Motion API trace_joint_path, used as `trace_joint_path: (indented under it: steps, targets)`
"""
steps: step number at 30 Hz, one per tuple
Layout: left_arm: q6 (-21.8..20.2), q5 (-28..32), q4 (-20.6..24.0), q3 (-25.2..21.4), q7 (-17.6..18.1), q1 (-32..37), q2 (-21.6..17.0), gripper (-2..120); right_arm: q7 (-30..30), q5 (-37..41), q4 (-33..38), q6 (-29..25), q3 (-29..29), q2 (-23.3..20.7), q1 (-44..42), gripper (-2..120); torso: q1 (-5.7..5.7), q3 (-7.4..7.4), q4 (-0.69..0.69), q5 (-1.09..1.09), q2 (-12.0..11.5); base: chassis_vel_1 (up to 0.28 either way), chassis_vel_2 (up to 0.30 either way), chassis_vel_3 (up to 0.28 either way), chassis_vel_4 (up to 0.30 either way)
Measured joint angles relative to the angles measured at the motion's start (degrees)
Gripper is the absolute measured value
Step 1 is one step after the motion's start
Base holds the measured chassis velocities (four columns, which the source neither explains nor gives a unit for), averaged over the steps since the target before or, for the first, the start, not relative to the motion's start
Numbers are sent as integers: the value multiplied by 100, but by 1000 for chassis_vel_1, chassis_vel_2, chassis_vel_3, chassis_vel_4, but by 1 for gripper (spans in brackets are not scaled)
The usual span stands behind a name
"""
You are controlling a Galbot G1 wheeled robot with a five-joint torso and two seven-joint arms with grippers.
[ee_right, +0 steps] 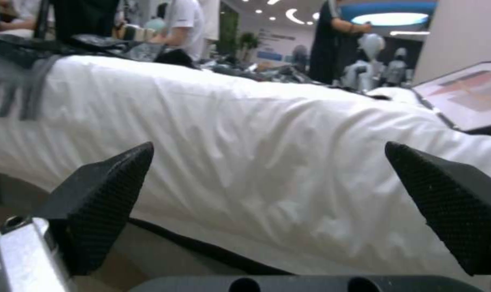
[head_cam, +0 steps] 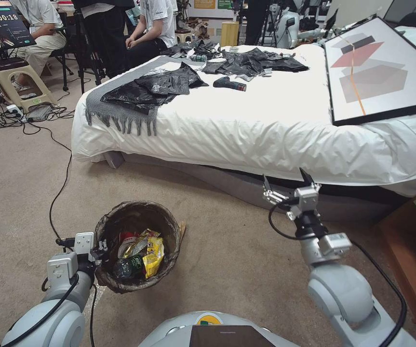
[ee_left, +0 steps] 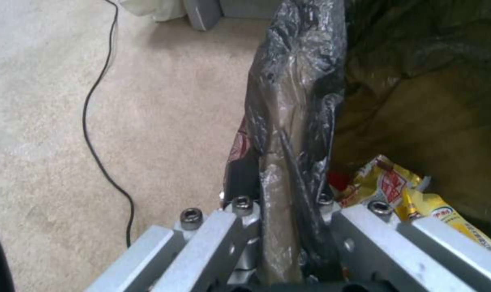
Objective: Pick up the trash bin, then pick up the garbage from the floor and place it into the trash bin.
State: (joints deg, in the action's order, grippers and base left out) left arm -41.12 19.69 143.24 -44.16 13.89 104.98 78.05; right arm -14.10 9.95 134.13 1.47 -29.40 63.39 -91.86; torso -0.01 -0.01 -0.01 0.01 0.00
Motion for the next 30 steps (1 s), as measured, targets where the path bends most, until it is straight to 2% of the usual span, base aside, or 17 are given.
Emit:
trace_joint_path:
  steps: [1,4,7,18,30]
  targets:
    - [0,0,0,0,0,0,0,3,0,0,0,0,0,0,0,100,0,0,0,0,0,0,0,0,0]
    - [0,7,0,5,-5,-13,-23,3,243,-336,8,-226,-273,604,-275,100,0,0,0,-1,0,0,0,0,0]
    - [0,21,0,4,-9,-27,-51,3,282,-359,53,-244,-317,781,-323,100,0,1,0,-1,0,0,0,0,0]
    - [-10,76,0,8,-14,-90,-53,3,283,-348,140,-222,-378,962,-398,100,1,0,1,-1,0,16,21,20,20]
    - [-19,76,0,31,-12,-86,17,3,276,-356,103,-212,-301,1026,-406,100,0,1,1,0,0,82,92,90,81]
